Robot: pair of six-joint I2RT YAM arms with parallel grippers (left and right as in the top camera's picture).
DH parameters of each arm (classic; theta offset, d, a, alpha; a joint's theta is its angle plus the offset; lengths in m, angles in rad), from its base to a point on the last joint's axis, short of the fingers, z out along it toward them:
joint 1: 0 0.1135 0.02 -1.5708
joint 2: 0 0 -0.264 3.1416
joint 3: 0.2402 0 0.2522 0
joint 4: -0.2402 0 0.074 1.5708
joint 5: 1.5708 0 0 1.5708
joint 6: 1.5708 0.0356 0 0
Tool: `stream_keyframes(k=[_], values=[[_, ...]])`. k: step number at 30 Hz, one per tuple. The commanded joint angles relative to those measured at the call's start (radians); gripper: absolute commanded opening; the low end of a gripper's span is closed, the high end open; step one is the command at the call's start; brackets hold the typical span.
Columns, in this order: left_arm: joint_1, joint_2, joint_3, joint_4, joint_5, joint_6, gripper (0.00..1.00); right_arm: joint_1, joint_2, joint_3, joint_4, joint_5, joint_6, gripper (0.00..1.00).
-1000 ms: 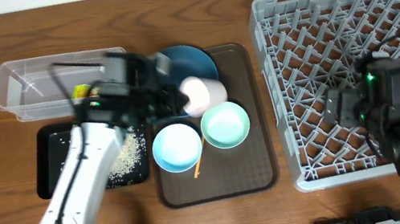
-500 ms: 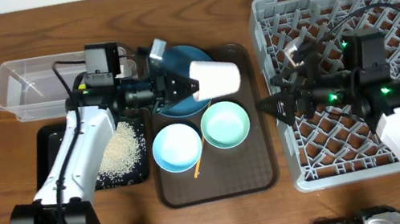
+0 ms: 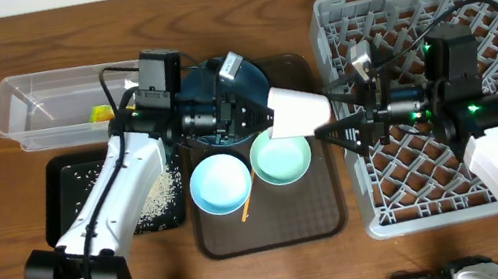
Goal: Sort waste into correct bins and load items into the dishwasher rack
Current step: 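Hand the pink cup from the left gripper to the right gripper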
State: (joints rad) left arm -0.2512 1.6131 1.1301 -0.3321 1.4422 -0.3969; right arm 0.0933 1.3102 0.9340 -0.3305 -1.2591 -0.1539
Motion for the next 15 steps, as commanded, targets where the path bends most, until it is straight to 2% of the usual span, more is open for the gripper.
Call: stream_keyframes(k=[1,4,7,15], values=[[-0.004,0.000,0.003,0.005,0.031,-0.005,0.06,0.024,-0.001,0.014,0.026,-0.040,0.036,0.99],[-0.004,0.000,0.003,0.005,0.031,-0.005,0.06,0.051,-0.001,0.014,0.034,-0.040,0.037,0.97],[-0.003,0.000,0.003,0.006,0.031,-0.005,0.06,0.077,-0.001,0.014,0.036,-0.039,0.037,0.85],[-0.004,0.000,0.003,0.005,0.031,-0.005,0.06,0.088,-0.001,0.014,0.066,-0.040,0.038,0.78]])
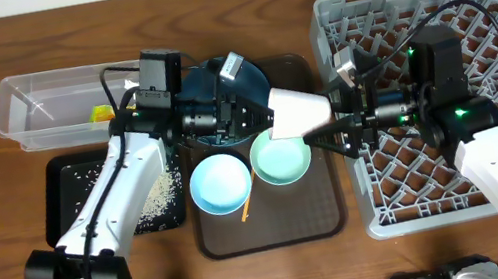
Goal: Sort waste into correct bins and load items into the dishwasher rack
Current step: 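Hand the pink cup from the left gripper to the right gripper, then place the cup upside down in the dish rack with the right gripper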
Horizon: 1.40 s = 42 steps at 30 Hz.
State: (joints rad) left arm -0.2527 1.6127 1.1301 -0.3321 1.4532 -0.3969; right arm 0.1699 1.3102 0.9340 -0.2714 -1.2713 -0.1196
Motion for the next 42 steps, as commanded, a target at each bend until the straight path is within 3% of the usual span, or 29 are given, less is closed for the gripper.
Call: stream_keyframes(k=[1,14,18,20,23,26,28,32,37,42], values=[[-0.002,0.001,0.003,0.005,0.020,-0.005,0.06,0.011,-0.001,0.014,0.009,-0.027,0.004,0.77],[-0.002,0.001,0.003,0.004,-0.002,-0.005,0.06,0.011,-0.001,0.014,0.028,0.039,0.061,0.63],[-0.002,0.001,0.003,0.005,-0.040,-0.005,0.08,0.011,-0.001,0.014,0.022,0.046,0.066,0.54],[-0.002,0.001,0.003,0.003,-0.060,-0.002,0.17,0.011,-0.001,0.014,0.008,0.082,0.097,0.53],[0.004,0.000,0.003,-0.002,-0.114,0.000,0.42,0.011,-0.001,0.014,-0.043,0.177,0.112,0.47],[0.016,-0.007,0.003,-0.087,-0.294,-0.001,0.57,0.011,-0.004,0.014,-0.143,0.368,0.112,0.43],[0.024,-0.027,0.003,-0.187,-0.451,0.034,0.61,0.011,-0.016,0.014,-0.219,0.510,0.111,0.42],[0.042,-0.096,0.004,-0.360,-0.745,0.109,0.64,0.003,-0.071,0.040,-0.339,0.713,0.110,0.42],[0.068,-0.227,0.003,-0.515,-1.124,0.116,0.65,-0.035,-0.149,0.164,-0.521,1.000,0.122,0.38],[0.074,-0.331,0.003,-0.600,-1.317,0.116,0.70,-0.132,-0.164,0.269,-0.678,1.265,0.229,0.30]])
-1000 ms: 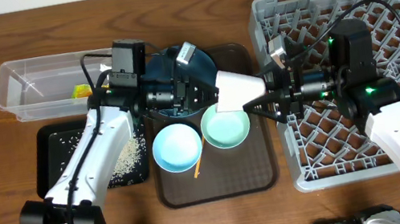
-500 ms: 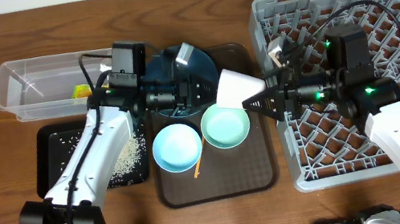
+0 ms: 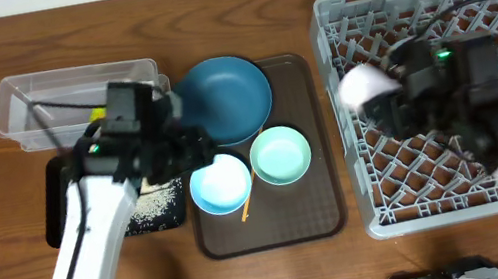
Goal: Sort waste into correct bins and load items into the dishwasher rack
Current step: 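Place the cup upside down in the dish rack with the right gripper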
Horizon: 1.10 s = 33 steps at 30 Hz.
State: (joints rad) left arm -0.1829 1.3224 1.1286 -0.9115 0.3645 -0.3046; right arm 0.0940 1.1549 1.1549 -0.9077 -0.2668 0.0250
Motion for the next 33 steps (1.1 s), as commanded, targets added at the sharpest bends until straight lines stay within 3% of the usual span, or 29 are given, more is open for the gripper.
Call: stream_keyframes(k=[1,8,18,25,33], values=[[0.004,-0.054,0.005,-0.027,-0.240,0.023,0.70,-0.080,-0.008,0.055,-0.056,0.298,0.101,0.30],[0.004,-0.081,0.005,-0.031,-0.243,0.023,0.72,-0.302,0.018,0.090,-0.150,0.367,0.141,0.27],[0.004,-0.080,0.005,-0.031,-0.242,0.023,0.73,-0.594,0.235,0.273,-0.314,0.367,0.144,0.31],[0.004,-0.080,0.005,-0.031,-0.242,0.023,0.73,-0.707,0.352,0.278,-0.330,0.303,0.158,0.31],[0.004,-0.080,0.005,-0.031,-0.242,0.023,0.73,-0.735,0.449,0.250,-0.360,0.330,0.158,0.29]])
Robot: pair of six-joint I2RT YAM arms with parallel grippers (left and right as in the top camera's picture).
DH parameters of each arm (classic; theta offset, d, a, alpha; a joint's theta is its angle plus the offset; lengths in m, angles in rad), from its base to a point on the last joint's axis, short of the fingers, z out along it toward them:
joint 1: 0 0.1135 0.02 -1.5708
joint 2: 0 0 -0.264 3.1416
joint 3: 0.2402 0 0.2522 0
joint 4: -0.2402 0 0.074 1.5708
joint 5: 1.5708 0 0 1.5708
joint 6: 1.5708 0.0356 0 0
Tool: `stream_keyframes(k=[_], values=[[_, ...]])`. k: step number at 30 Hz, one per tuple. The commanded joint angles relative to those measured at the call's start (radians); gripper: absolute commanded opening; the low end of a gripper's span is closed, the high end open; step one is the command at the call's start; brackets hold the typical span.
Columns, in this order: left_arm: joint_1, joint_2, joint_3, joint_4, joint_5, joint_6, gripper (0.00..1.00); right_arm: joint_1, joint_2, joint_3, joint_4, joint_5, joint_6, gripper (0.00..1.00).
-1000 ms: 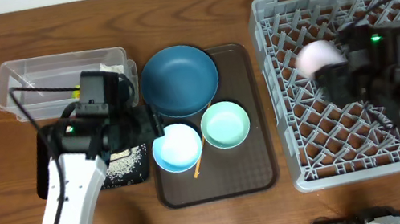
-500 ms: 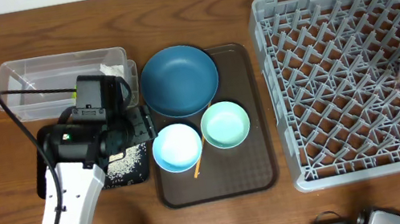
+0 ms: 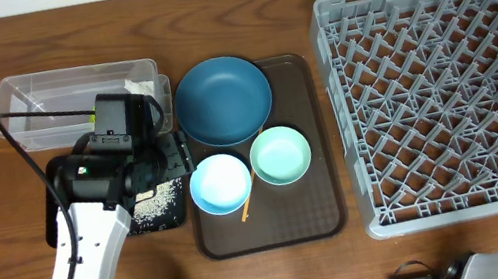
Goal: Sort waste into correct bins and load items into the dishwasher rack
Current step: 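Place the cup upside down in the dish rack with the right gripper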
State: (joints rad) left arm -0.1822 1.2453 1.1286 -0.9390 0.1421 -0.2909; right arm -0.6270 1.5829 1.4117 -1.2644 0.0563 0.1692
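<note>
The grey dishwasher rack (image 3: 418, 60) fills the right side of the overhead view. At its right edge, my right gripper is partly cut off by the frame. It appears shut on the white cup, of which only a pale end shows low over the rack. My left gripper (image 3: 179, 156) hovers by the left edge of the brown tray (image 3: 317, 214), fingers apart and holding nothing. On the tray sit a blue plate (image 3: 222, 100), a light blue bowl (image 3: 220, 183), a green bowl (image 3: 280, 155) and an orange stick (image 3: 249, 203).
A clear plastic bin (image 3: 39, 98) stands at the back left. In front of it a black tray (image 3: 59, 217) holds scattered white crumbs and lies partly under my left arm. The rack's walls rise above the table.
My right gripper has moved with the white cup from the rack's left part to its far right edge. My left arm has drawn slightly back beside the brown tray.
My left gripper held the white cup over the brown tray while my right gripper, open, faced it. Then the right fingers stood around the cup. Later the right gripper had the cup over the rack's left part with the left arm withdrawn. Now the cup is at the rack's right edge.
</note>
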Motion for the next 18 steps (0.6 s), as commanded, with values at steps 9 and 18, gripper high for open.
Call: stream_keyframes(k=[9,18], values=[[0.003,-0.003,0.005,-0.003,-0.020,0.009,0.73,-0.026,0.061,-0.008,-0.013,0.015,0.014,0.55],[0.003,-0.003,0.005,-0.003,-0.020,0.009,0.73,-0.026,0.069,-0.008,-0.020,-0.008,0.014,0.90]])
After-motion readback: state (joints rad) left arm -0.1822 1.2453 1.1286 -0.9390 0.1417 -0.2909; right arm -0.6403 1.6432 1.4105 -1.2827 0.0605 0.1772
